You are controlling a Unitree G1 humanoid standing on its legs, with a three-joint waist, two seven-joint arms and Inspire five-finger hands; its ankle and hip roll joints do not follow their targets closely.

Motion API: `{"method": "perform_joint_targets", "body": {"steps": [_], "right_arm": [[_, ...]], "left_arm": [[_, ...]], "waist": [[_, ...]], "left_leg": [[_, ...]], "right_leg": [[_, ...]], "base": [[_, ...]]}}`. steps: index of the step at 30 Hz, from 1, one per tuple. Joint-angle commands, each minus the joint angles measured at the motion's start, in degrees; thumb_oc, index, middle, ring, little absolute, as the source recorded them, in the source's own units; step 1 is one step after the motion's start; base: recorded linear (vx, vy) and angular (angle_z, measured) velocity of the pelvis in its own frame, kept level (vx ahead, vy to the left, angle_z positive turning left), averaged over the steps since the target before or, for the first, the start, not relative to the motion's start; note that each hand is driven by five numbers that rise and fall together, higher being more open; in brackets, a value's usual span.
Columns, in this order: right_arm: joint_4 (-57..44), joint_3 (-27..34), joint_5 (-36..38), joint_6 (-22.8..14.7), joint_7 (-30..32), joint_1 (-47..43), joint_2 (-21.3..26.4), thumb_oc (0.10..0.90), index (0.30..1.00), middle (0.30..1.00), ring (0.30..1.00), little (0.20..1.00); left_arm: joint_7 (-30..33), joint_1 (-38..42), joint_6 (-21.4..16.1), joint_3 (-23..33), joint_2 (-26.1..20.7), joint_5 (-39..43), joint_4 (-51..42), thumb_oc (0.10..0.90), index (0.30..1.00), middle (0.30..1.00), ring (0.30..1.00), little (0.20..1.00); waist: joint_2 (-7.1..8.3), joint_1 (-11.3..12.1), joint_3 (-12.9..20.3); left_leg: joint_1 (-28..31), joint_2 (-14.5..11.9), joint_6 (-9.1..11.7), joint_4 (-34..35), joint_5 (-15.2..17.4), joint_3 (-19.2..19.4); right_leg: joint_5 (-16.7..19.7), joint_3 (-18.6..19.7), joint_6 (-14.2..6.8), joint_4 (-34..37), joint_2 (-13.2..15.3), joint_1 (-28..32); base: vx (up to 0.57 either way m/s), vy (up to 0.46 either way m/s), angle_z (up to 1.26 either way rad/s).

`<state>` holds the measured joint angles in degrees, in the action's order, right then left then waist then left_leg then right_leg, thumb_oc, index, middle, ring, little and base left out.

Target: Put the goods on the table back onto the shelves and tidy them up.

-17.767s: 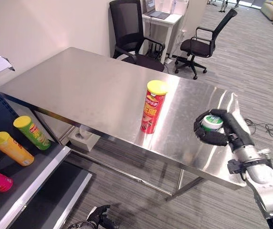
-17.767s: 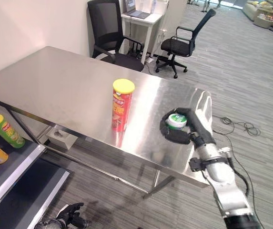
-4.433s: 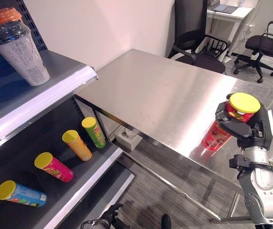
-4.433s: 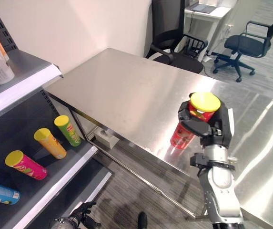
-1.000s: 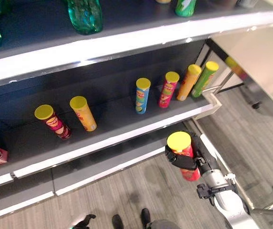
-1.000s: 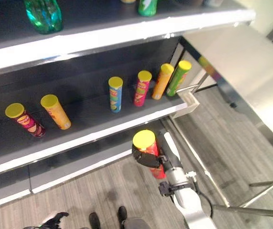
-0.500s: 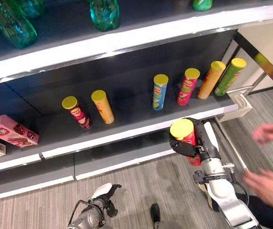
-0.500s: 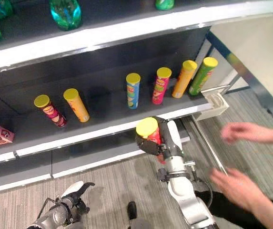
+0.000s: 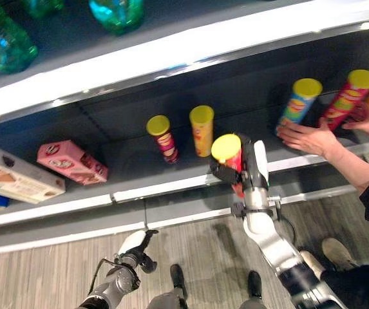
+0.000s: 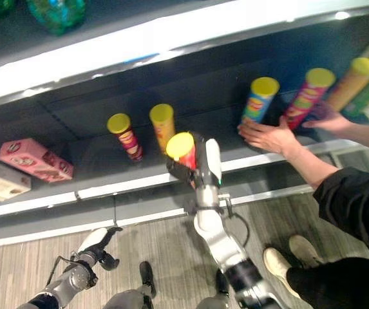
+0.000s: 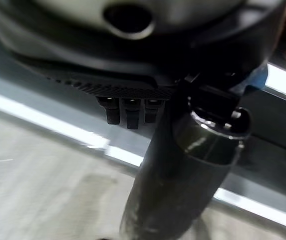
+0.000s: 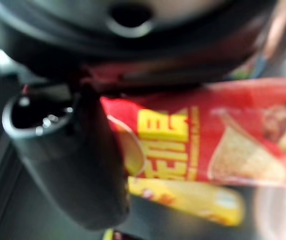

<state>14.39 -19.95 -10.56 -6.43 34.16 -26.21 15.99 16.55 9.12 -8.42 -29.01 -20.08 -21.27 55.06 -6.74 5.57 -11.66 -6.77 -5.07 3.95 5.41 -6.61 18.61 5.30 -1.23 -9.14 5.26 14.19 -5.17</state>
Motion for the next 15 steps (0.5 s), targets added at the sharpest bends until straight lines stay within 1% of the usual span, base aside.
{"method": "perform_joint_targets", "body": {"steps": [1, 4, 7, 12, 13, 15], "right_arm": [[-3.0, 4.4, -0.8, -4.5, 7.3, -9.0, -0.3, 0.400, 0.300, 0.300, 0.300, 0.300], [1.3, 5.6, 0.0, -3.7, 8.6, -13.6, -0.9, 0.400, 0.300, 0.300, 0.300, 0.300], [1.4, 6.2, 0.1, -3.2, 8.4, -13.9, -0.8, 0.400, 0.300, 0.300, 0.300, 0.300], [-3.4, 7.0, 1.0, -3.8, 6.3, -8.9, -0.3, 0.400, 0.300, 0.300, 0.300, 0.300], [-3.6, 7.0, 1.0, -3.7, 6.3, -8.7, -0.4, 0.400, 0.300, 0.300, 0.300, 0.300], [-6.8, 6.7, 1.1, -4.3, 4.9, -5.6, -0.3, 0.400, 0.300, 0.300, 0.300, 0.300]], "left_arm": [[2.1, 0.4, -2.5, -4.1, -0.3, -0.5, 0.3, 0.800, 0.900, 0.900, 0.900, 0.900], [2.0, 3.1, -3.0, -6.6, -1.4, -1.4, -1.0, 0.800, 0.900, 0.900, 0.900, 0.900], [1.9, 3.4, -2.9, -6.7, -1.7, -1.4, -1.3, 0.800, 0.900, 0.900, 0.900, 0.900], [1.3, 1.3, -2.2, -3.6, -1.6, -0.4, -0.5, 0.800, 0.900, 0.900, 0.900, 0.900], [1.3, 1.2, -2.2, -3.6, -1.6, -0.4, -0.5, 0.800, 0.900, 0.900, 0.900, 0.900], [1.1, 0.8, -2.0, -2.8, -1.6, -0.7, -0.3, 0.800, 0.900, 0.900, 0.900, 0.900]], "waist": [[0.76, 0.5, 4.0], [1.33, 1.5, 4.3], [1.66, 1.8, 4.3], [2.71, 1.6, 4.7], [2.71, 1.5, 4.7], [3.04, 0.9, 4.7]], "left_leg": [[-0.2, -4.0, 2.0, -2.2, 4.4, 0.5], [0.0, -3.8, 1.9, -2.1, 4.7, 0.3], [0.3, -3.8, 1.9, -2.1, 4.8, 0.4], [2.2, -4.1, 2.0, -1.7, 5.3, 0.5], [2.3, -4.1, 2.0, -1.7, 5.3, 0.5], [3.3, -4.2, 2.1, -1.6, 5.5, 0.7]], "right_leg": [[0.1, -0.7, -2.4, -0.3, 3.4, 0.2], [0.8, -1.2, -2.8, -0.3, 3.6, -0.2], [0.8, -1.4, -3.0, -0.3, 3.4, -0.1], [0.4, -1.4, -3.0, -0.3, 3.0, 1.1], [0.3, -1.4, -3.0, -0.3, 3.0, 1.2], [0.0, -1.5, -3.1, -0.3, 2.8, 1.8]], "base": [[0.02, -0.011, 0.05], [0.04, -0.033, 0.04], [0.02, -0.024, -0.01], [0.04, -0.051, -0.07], [0.02, -0.032, -0.08], [0.03, -0.031, -0.08]]}}
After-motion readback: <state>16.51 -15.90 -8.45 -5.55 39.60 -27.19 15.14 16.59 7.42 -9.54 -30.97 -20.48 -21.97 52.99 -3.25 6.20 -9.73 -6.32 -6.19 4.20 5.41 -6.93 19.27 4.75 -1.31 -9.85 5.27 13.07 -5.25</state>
